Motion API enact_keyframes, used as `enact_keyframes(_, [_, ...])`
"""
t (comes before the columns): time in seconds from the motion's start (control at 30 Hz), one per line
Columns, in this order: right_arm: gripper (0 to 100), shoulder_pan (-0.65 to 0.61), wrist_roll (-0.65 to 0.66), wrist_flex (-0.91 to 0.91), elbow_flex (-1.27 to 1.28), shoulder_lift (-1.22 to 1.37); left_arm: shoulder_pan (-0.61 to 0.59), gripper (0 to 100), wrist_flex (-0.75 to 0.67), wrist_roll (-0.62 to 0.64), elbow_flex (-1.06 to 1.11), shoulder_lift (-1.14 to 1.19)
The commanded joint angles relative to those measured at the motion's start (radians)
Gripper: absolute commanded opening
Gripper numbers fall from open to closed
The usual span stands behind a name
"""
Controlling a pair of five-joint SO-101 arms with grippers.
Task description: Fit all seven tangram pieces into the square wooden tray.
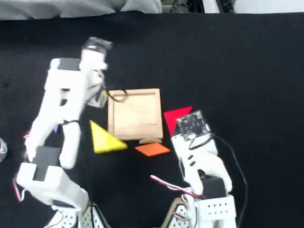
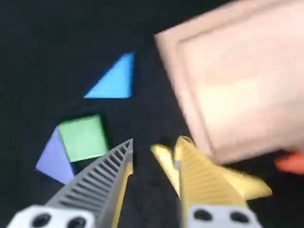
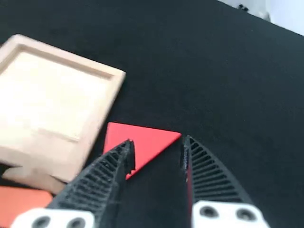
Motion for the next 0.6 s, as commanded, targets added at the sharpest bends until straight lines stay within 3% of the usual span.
enact_keyframes(0.0, [17.0, 0.052, -0.012, -0.026, -0.028, 0.114, 0.116, 12, 0.018, -0.244, -0.028, -0.051])
enact_keyframes(0.13, [17.0, 0.049, -0.012, -0.026, -0.024, 0.114, 0.145, 12, -0.021, -0.267, -0.038, -0.057])
enact_keyframes(0.23, [17.0, 0.049, -0.012, -0.038, -0.019, 0.114, 0.071, 12, -0.017, -0.264, -0.039, -0.071])
enact_keyframes(0.37, [17.0, 0.049, -0.012, -0.054, -0.008, 0.114, -0.039, 12, 0.057, -0.269, -0.01, -0.146])
enact_keyframes(0.57, [17.0, 0.049, -0.012, -0.054, -0.007, 0.114, -0.064, 12, 0.19, -0.359, 0.173, -0.359])
